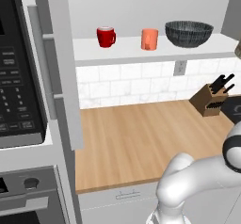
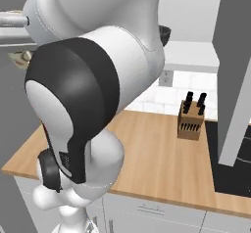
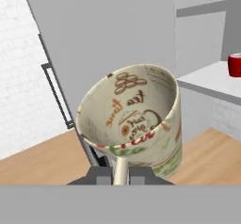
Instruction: Gather all objects into one cabinet and sort the glasses and bowls to opposite sides.
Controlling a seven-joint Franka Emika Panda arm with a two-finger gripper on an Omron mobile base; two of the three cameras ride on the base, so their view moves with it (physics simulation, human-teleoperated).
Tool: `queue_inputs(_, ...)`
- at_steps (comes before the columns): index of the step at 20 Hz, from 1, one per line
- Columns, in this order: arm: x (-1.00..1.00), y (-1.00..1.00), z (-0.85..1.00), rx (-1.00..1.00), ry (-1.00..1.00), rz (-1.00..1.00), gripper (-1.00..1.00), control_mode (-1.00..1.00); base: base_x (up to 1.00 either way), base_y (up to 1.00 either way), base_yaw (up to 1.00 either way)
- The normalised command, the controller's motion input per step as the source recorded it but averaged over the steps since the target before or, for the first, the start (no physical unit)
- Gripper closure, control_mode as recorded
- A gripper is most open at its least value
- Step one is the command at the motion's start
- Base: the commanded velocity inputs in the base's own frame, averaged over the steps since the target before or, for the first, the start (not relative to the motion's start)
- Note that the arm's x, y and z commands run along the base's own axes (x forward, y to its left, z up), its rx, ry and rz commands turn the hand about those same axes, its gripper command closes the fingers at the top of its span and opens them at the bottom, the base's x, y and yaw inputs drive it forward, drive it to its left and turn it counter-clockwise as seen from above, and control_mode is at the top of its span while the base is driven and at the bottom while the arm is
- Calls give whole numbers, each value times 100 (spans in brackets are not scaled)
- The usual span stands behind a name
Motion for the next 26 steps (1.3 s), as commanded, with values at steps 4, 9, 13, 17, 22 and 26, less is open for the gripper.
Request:
queue_inputs(4,0,100,14,0,-4,7,100,-100,0,0,0)
queue_inputs(9,30,99,1,-8,-2,-1,100,-100,0,0,0)
queue_inputs(13,100,76,-66,-1,0,-10,100,-100,0,0,0)
queue_inputs(17,100,64,-62,0,0,-14,100,-100,0,0,0)
queue_inputs(22,100,10,-49,5,0,-16,100,-100,0,0,0)
queue_inputs(26,100,-9,-62,11,0,-19,100,-100,0,0,0)
